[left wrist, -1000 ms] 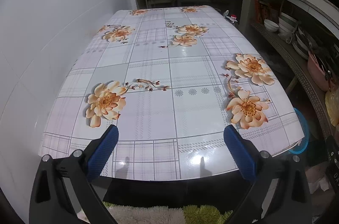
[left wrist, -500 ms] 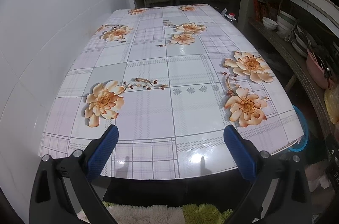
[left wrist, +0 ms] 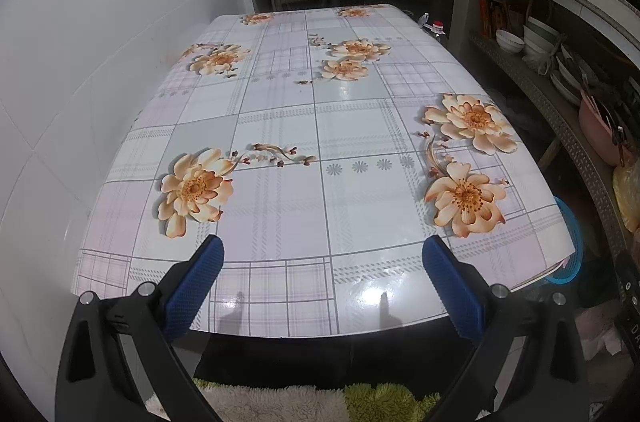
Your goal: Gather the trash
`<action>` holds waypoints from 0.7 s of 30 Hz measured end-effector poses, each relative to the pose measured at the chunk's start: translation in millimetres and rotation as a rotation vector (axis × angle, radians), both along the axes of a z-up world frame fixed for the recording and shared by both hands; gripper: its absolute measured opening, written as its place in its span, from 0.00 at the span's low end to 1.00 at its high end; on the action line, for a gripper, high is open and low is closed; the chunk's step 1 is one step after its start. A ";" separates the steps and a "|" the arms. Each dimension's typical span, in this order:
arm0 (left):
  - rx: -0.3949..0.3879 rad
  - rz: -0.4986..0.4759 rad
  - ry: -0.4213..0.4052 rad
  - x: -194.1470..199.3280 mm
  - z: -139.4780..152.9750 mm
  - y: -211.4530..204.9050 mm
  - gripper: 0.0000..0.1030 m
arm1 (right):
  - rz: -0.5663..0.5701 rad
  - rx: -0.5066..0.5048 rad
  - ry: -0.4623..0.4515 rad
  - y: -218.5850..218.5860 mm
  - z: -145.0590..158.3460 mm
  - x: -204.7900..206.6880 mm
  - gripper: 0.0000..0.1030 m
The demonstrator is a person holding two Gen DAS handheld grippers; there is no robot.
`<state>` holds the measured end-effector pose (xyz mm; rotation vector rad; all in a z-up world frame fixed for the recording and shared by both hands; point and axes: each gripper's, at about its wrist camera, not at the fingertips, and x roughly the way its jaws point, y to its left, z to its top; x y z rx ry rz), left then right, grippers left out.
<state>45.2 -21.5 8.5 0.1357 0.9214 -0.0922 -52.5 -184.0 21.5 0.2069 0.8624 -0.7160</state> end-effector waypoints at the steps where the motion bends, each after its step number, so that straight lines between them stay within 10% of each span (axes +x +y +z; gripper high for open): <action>1: 0.000 -0.001 0.001 0.4 -0.3 0.2 0.94 | 0.003 0.000 0.001 -0.6 0.0 0.1 0.92; 21: -0.001 -0.003 0.004 1.6 -1.3 2.5 0.94 | 0.011 0.000 0.002 -0.6 -0.4 -0.2 0.92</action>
